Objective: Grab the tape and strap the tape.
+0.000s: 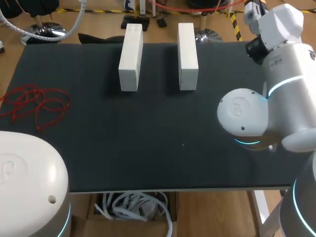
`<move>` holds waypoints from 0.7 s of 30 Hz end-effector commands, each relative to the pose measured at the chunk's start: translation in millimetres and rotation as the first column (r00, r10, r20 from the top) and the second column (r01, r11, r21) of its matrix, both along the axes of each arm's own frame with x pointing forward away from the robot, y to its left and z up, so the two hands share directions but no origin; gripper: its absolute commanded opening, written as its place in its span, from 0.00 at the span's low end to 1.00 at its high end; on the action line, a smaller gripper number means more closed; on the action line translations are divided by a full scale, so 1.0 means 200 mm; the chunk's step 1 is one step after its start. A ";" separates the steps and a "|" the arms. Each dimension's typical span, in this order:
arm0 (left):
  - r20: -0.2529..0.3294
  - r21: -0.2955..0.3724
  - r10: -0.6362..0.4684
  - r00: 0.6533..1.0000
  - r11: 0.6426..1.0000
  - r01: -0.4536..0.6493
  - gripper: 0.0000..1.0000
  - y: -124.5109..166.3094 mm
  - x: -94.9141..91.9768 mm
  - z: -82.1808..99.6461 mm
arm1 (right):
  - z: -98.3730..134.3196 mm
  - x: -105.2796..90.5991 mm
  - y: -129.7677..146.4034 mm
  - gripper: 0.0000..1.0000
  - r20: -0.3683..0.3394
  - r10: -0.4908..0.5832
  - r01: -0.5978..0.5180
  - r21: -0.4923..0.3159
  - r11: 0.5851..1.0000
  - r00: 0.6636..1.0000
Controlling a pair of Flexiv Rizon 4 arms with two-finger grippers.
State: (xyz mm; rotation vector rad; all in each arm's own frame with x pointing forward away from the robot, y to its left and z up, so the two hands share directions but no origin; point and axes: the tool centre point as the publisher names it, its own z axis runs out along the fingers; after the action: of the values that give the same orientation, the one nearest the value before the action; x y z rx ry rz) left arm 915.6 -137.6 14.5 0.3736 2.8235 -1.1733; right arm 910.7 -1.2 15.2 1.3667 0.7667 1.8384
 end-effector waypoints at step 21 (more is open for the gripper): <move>-0.001 0.003 0.000 1.000 1.000 0.000 0.00 0.00 0.00 0.00 | 0.08 0.07 0.16 0.00 -0.147 -0.095 0.031 -0.389 0.921 0.985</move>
State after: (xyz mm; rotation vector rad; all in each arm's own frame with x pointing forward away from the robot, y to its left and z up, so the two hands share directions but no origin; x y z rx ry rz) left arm 915.5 -137.5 14.6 0.3738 2.8236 -1.1732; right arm 925.1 24.9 10.9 1.2789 0.9642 1.6114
